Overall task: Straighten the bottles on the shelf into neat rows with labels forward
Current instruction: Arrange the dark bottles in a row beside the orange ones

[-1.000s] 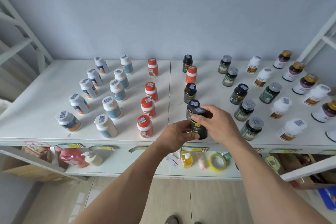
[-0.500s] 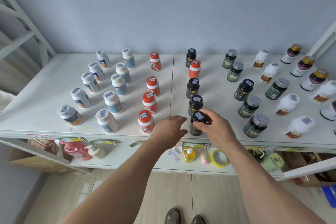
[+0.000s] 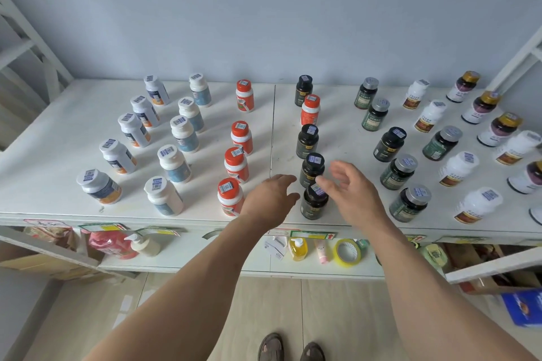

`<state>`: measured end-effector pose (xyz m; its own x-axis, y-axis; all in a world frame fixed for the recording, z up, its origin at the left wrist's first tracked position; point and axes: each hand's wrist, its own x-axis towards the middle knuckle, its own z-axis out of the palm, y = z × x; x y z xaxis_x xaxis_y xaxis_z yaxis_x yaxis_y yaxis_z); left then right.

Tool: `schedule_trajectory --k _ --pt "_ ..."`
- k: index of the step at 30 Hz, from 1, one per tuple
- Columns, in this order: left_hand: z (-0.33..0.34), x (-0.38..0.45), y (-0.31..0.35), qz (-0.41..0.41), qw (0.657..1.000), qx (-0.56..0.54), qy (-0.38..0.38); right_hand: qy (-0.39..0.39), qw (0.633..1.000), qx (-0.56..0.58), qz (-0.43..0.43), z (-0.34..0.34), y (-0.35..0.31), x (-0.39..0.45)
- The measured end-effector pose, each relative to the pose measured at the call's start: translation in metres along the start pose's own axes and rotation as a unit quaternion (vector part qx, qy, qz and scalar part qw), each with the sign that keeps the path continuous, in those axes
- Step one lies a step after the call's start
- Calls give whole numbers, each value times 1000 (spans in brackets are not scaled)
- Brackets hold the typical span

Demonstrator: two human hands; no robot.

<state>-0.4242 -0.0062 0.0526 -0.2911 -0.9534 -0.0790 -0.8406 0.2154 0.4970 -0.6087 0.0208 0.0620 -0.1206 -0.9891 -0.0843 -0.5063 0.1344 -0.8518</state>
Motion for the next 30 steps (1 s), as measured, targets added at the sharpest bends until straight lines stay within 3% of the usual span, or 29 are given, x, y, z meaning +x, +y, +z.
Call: schedule_trajectory --k 3,11,17,30 --pt "-1 10 2 -23 999 -28 3 5 999 -32 -7 -11 -9 21" --pt "-4 35 7 -81 993 -86 -21 -132 985 -110 4 -4 -11 72" --pt "-2 50 7 -103 978 -169 -66 -115 986 -114 -33 -11 -9 84" --pt "-11 60 9 -81 932 -334 -111 -74 993 -90 -26 -20 -26 92"
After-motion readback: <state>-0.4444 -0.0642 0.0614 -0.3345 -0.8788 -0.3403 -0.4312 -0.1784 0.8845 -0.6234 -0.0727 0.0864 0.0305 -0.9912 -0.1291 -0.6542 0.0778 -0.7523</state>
